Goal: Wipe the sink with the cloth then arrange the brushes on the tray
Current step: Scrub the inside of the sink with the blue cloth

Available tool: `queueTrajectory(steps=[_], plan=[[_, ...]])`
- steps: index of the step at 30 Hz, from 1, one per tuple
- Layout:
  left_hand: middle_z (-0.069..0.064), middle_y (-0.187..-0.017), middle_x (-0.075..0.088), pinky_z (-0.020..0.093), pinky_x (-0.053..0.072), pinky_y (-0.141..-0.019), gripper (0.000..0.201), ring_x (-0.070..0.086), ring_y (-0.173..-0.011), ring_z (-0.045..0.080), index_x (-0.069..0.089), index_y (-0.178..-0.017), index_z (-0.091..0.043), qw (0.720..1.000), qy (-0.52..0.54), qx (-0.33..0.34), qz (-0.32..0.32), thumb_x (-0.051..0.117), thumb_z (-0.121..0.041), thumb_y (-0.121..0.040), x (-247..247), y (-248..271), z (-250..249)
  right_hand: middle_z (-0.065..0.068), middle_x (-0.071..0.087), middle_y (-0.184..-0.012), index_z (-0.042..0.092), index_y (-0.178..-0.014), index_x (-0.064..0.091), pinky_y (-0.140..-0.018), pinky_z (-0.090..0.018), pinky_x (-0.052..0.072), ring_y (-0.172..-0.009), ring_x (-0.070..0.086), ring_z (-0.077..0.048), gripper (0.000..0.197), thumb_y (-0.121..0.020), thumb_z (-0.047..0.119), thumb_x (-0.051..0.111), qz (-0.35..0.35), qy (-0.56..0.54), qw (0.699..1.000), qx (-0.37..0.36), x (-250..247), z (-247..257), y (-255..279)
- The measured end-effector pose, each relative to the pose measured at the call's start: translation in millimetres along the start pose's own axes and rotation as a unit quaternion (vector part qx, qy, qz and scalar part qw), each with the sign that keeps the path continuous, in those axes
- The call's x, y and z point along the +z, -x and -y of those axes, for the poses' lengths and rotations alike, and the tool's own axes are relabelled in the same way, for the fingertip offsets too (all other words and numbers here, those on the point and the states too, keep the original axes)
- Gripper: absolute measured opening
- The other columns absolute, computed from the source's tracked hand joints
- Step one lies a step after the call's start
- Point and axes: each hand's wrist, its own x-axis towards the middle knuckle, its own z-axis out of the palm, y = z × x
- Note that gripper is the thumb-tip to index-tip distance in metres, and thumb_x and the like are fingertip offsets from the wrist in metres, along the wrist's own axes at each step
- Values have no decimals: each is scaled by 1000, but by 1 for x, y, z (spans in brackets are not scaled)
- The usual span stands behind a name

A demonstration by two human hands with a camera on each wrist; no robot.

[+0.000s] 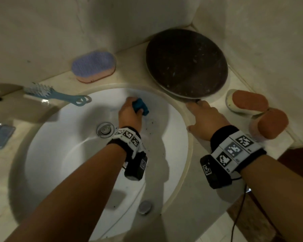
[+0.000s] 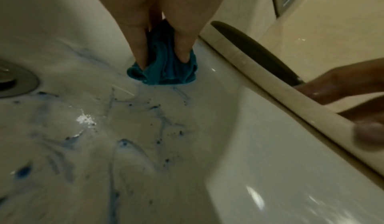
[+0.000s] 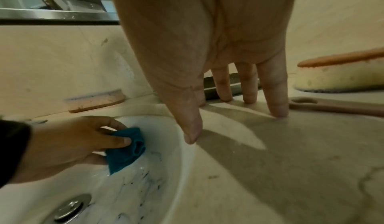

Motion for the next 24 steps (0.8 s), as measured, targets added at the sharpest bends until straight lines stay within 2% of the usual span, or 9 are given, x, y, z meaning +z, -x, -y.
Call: queueTrajectory(steps=[2, 3, 5, 7, 11, 16, 19, 22, 24], plan=[[12, -126, 53, 1, 27, -79, 37, 50, -104, 16, 52, -123, -6, 999, 8, -19, -27, 58, 0, -87, 2, -15, 2, -8, 24, -150, 30, -147, 18, -105, -49, 37, -128, 38, -35, 78, -84, 29, 63, -4, 8, 1000, -1, 0, -1, -1], [11, -127, 53, 3, 29, -82, 37, 52, -107, 18, 53, -122, -7, 999, -3, -29, -35, 60, -3, -86, 4, -22, 4, -8, 25, -149, 31, -146, 19, -104, -50, 38, -127, 38, -36, 78, -83, 29, 64, -5, 6, 1000, -2, 0, -2, -2], [11, -126, 54, 17, 37, -95, 38, 53, -114, 24, 55, -121, -8, 997, -36, -53, -38, 64, -9, -84, 11, -32, 8, -9, 27, -146, 31, -145, 21, -102, -50, 40, -124, 40, -37, 78, -81, 28, 66, -7, 3, 1000, -6, 0, -2, -3], [11, -127, 56, 26, 38, -102, 39, 54, -116, 26, 56, -122, -9, 996, -51, -71, -23, 65, -13, -84, 20, -34, 12, -9, 29, -144, 30, -143, 24, -100, -49, 41, -121, 41, -38, 76, -80, 27, 67, -8, 5, 1000, -10, 0, -2, -5], [11, -130, 56, 29, 37, -103, 38, 53, -119, 29, 55, -125, -11, 993, -73, -89, 17, 61, -20, -89, 36, -29, 11, -9, 31, -139, 28, -137, 30, -97, -50, 42, -116, 41, -40, 71, -78, 27, 69, -16, 10, 1000, -12, -1, -2, -7], [11, -132, 56, 27, 34, -105, 40, 52, -120, 28, 54, -130, -12, 989, -111, -39, 92, 56, -23, -92, 48, -4, 11, -8, 29, -139, 26, -133, 34, -97, -50, 42, -118, 39, -40, 65, -78, 25, 69, -15, 12, 1000, -7, -1, 0, -7], [9, -136, 53, 28, 34, -107, 49, 50, -123, 28, 48, -135, -14, 971, -165, 7, 173, 59, -24, -89, 50, 10, 16, -8, 30, -138, 26, -132, 34, -96, -51, 42, -118, 38, -39, 65, -78, 25, 70, -13, 12, 1000, -3, -2, 1, -7], [8, -130, 58, 27, 38, -102, 39, 53, -119, 27, 56, -128, -14, 951, -205, 40, 226, 57, -17, -90, 48, 13, 17, -8, 30, -138, 26, -133, 34, -97, -53, 41, -118, 38, -39, 65, -78, 25, 69, -10, 12, 1000, 1, -3, 2, -6], [11, -120, 64, 29, 43, -97, 30, 58, -112, 29, 63, -118, -11, 963, -166, 34, 211, 55, -14, -90, 45, 9, 15, -8, 30, -138, 26, -133, 33, -97, -54, 41, -118, 37, -40, 65, -79, 25, 69, -7, 13, 1000, 4, -3, 2, -7]])
